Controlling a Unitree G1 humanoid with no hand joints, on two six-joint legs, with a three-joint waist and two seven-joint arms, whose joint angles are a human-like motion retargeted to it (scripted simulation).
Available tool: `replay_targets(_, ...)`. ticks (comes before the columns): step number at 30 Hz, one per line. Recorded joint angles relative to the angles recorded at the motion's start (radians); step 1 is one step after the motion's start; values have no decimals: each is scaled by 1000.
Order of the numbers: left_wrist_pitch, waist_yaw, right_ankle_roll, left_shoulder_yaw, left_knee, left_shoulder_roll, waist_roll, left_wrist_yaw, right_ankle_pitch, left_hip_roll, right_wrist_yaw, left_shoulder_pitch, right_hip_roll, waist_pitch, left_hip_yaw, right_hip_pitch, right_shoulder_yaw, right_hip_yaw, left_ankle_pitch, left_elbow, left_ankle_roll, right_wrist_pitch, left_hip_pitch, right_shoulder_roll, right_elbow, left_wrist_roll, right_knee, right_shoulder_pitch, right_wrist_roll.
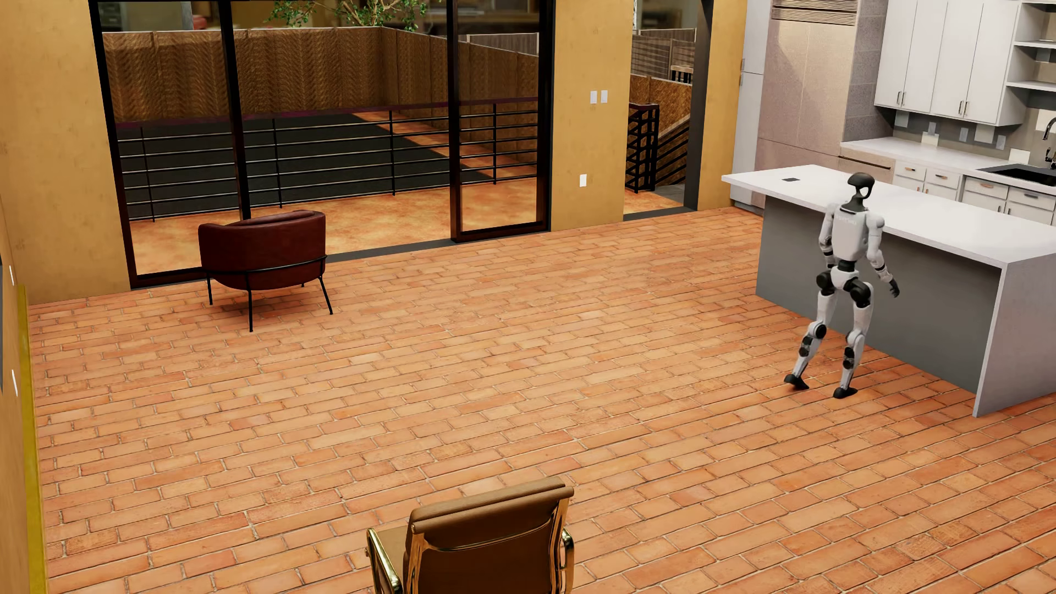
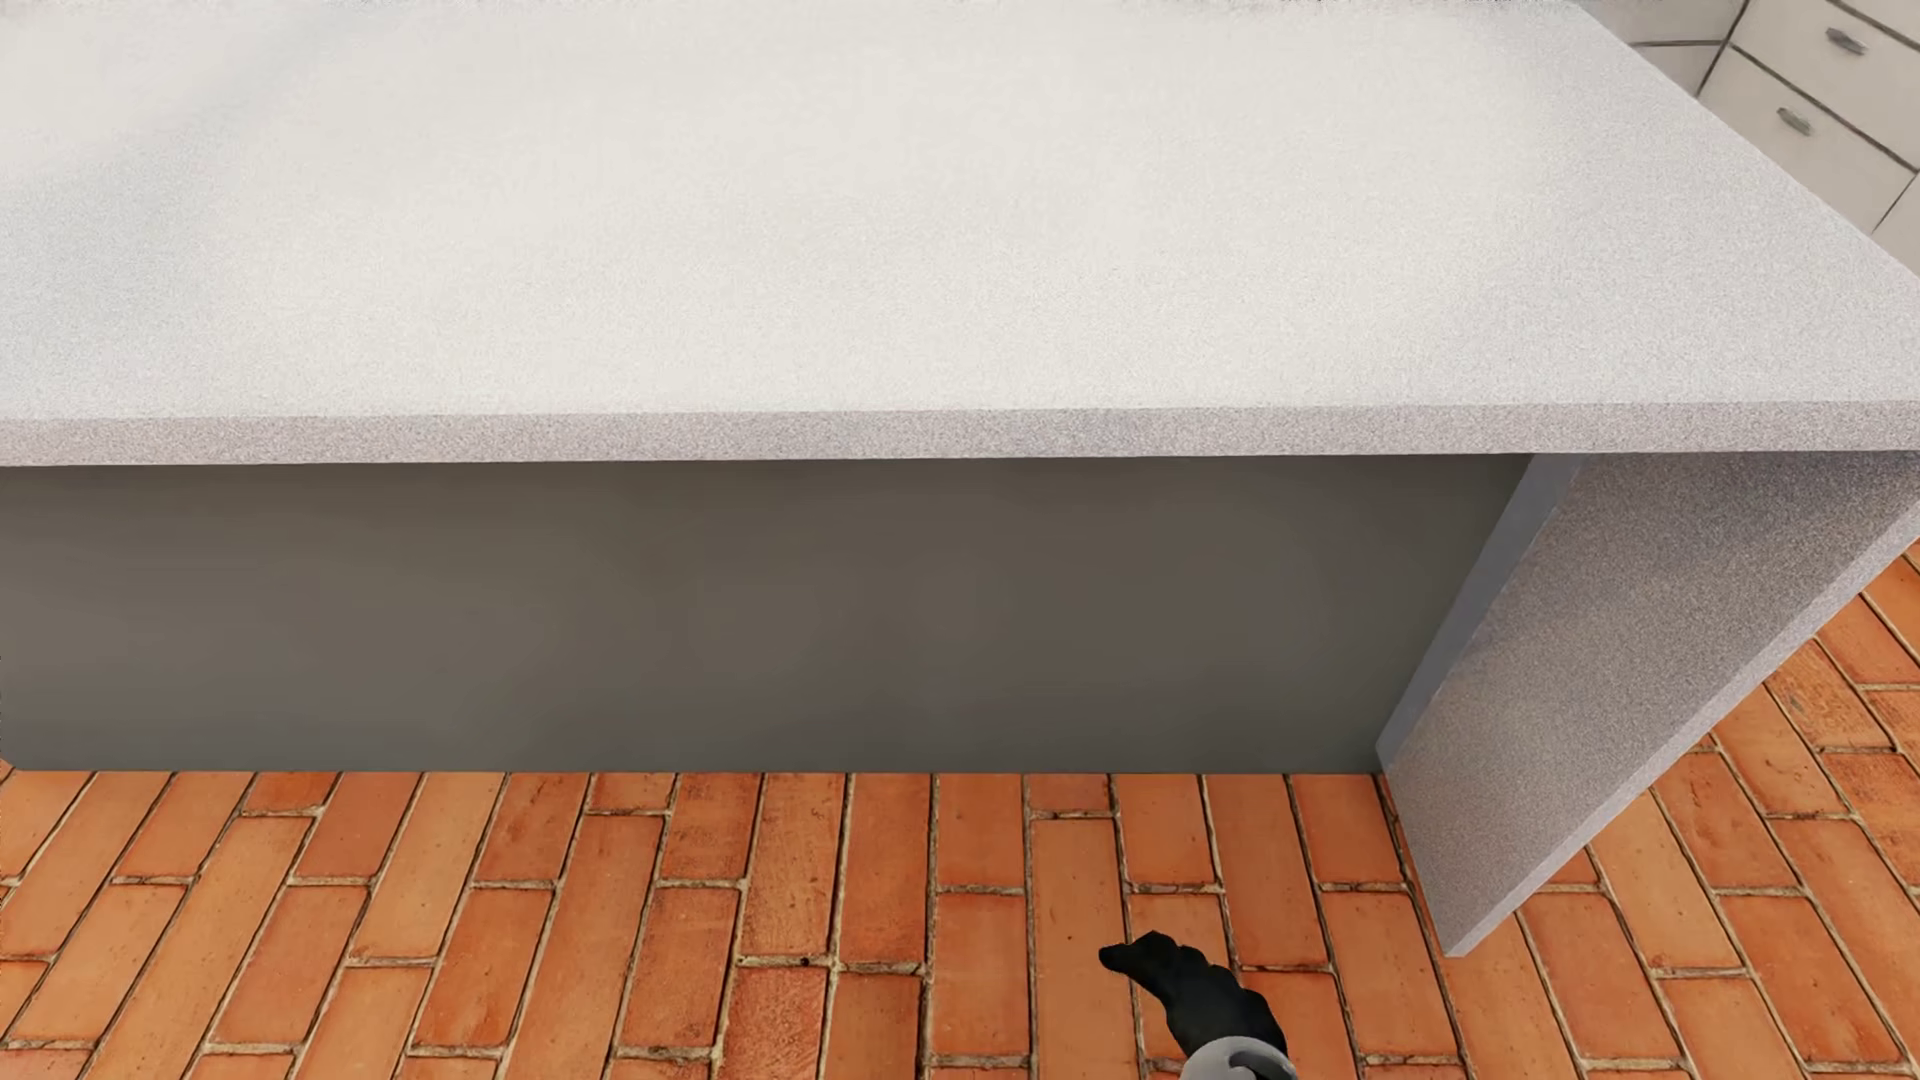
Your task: Approach the counter
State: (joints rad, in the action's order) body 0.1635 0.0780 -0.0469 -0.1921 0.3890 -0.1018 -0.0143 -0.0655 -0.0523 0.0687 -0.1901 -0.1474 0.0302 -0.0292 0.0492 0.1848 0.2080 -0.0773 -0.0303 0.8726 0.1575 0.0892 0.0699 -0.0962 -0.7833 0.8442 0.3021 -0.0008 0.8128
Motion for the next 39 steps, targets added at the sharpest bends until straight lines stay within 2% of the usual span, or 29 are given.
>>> replay_targets(4, -23, -3, -9, 14, 44, 9, 10, -40, -22, -18, 20, 8, 22, -5, 2, -13, 70, 1, 9, -64, 2, 10, -12, -3, -71, -28, -3, -17, 31)
replay_targets(7, -31, -2, -17, 3, 84, 10, 16, -40, -36, -30, 13, 24, 39, -8, -3, -15, 67, -2, 16, -105, 2, 37, -29, 11, -144, -38, 1, -7, 37)
replay_targets(11, -40, 2, -26, 3, 161, -4, 26, -40, -53, -49, 23, 38, 63, -11, -10, -7, 71, -8, 28, -124, 11, 46, -68, 14, -192, -49, 17, 30, 55)
replay_targets(22, -24, 10, -30, 17, 363, -38, 55, -14, -84, -95, 16, 39, 107, -12, -28, 7, 10, -3, 64, -59, 58, 62, -176, 1, -180, -25, 47, 76, 51)
replay_targets(25, -29, 6, -23, 33, 429, -37, 64, -24, -89, -121, 13, 27, 111, -7, -56, 16, 6, 8, 22, -87, 84, 41, -217, -2, -178, -31, 54, 64, 56)
replay_targets(27, -34, 1, -18, 35, 437, -35, 69, -25, -90, -140, 11, 19, 111, -4, -75, 19, 8, 9, -64, -105, 70, 30, -229, -1, -172, -33, 56, 48, 60)
replay_targets(30, -28, -5, -12, 26, 308, -22, 74, -24, -81, -201, 7, 16, 107, -4, -165, 14, 11, 0, -167, -108, -16, 20, -221, 1, -162, -31, 38, 16, 63)
replay_targets(32, -24, -11, -8, 29, 192, -19, 74, -25, -74, -208, 7, 17, 105, -4, -186, 11, 15, -10, -208, -106, -57, 17, -222, 3, -156, -30, 24, -1, 63)
replay_targets(34, -22, -17, -3, 33, 131, -19, 72, -27, -70, -192, 7, 22, 102, 0, -144, 14, 18, -18, -231, -104, -51, 14, -247, 6, -150, -28, 19, -14, 60)
replay_targets(37, -20, -22, 9, 40, 122, -24, 69, -29, -67, -140, 6, 17, 100, 9, -7, 19, 27, -28, -208, -122, -24, 15, -304, 16, -148, -22, 20, -28, 57)
replay_targets(39, -22, -23, 17, 46, 102, -24, 68, -32, -62, -126, 9, 18, 99, 11, 11, 18, 37, -44, -211, -118, -36, 11, -295, 13, -150, -27, 14, -24, 57)
